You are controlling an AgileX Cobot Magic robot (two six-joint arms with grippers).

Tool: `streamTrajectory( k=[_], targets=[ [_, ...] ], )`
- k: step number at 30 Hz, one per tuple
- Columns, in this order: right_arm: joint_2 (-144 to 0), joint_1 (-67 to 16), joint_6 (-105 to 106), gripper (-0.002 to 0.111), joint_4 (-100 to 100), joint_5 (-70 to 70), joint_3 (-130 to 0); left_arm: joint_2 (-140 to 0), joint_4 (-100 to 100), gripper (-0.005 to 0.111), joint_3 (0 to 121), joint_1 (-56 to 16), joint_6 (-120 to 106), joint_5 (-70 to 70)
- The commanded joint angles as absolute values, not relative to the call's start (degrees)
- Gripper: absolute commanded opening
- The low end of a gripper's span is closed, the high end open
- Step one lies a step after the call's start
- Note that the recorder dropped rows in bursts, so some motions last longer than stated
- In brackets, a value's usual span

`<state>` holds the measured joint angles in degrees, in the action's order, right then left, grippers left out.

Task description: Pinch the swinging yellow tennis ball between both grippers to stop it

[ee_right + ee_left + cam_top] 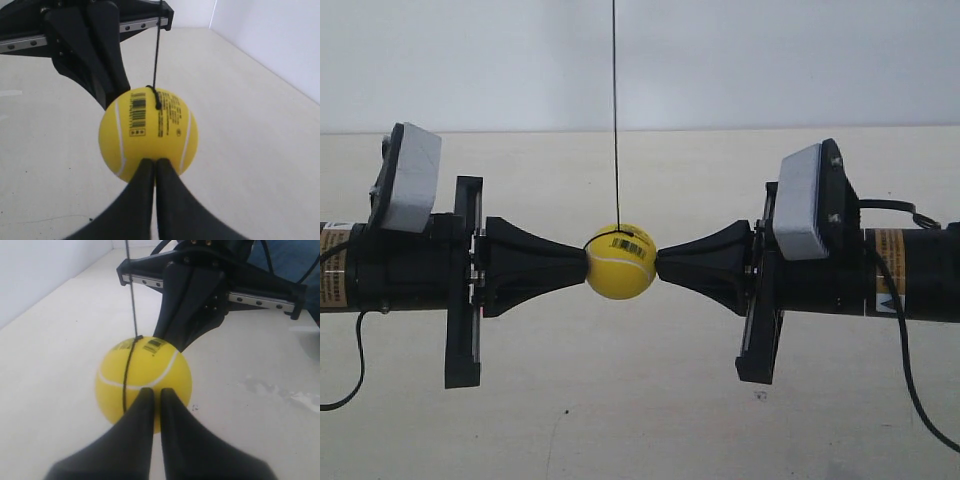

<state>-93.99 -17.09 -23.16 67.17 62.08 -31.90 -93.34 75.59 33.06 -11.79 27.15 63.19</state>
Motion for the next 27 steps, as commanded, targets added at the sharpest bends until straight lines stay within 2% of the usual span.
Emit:
streamTrajectory(
  k=[1, 27],
  targets=[
    [-93.9, -17.2, -22.8, 0.000, 66.6, 62.1, -32.0, -93.4, 74.7, 0.005, 33.4, -12.0, 26.9, 63.1],
    [-93.9, -17.0, -22.0, 0.000, 66.3, 60.9, -32.0, -93.4, 74.7, 0.005, 33.4, -10.9, 26.9, 62.7]
  ],
)
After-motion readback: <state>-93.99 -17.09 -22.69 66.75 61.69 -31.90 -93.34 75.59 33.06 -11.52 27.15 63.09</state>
